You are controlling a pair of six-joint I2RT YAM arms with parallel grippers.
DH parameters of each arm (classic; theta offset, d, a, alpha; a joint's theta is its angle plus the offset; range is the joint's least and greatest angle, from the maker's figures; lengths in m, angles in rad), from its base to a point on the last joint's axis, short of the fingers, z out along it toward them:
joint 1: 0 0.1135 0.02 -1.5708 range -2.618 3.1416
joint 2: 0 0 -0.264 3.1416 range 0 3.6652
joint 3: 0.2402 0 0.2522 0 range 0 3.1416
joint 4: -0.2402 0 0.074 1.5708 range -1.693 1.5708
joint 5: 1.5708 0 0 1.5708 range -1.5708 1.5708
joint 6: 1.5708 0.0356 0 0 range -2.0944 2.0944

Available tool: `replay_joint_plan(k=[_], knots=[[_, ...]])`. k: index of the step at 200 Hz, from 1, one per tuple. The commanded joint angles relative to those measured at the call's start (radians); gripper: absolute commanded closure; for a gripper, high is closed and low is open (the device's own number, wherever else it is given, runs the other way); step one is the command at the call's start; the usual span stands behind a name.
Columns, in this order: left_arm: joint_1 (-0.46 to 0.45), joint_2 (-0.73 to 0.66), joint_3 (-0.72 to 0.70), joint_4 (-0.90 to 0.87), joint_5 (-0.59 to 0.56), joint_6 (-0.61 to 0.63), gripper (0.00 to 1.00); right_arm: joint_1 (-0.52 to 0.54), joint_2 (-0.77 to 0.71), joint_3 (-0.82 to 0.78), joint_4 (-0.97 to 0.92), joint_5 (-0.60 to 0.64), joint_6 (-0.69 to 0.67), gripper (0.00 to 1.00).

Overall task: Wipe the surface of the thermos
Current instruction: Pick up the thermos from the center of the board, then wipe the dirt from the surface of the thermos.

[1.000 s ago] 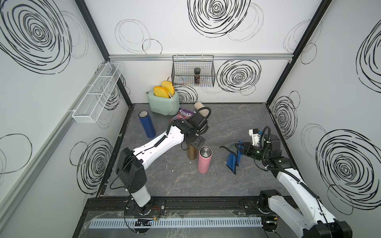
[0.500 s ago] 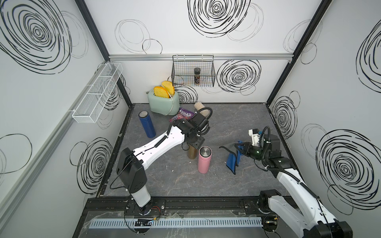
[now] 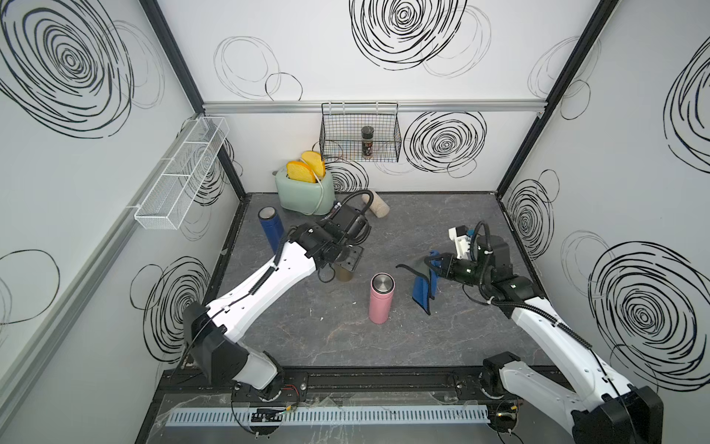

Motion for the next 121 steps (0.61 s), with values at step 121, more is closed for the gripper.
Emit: replay_joint_plan(k=[121], knots=[[-0.014,-0.567,-0.225,0.401,0.010,-0.024,1.00,0.425,0.441,0.725,0.018,0.083,-0.117,1.00]])
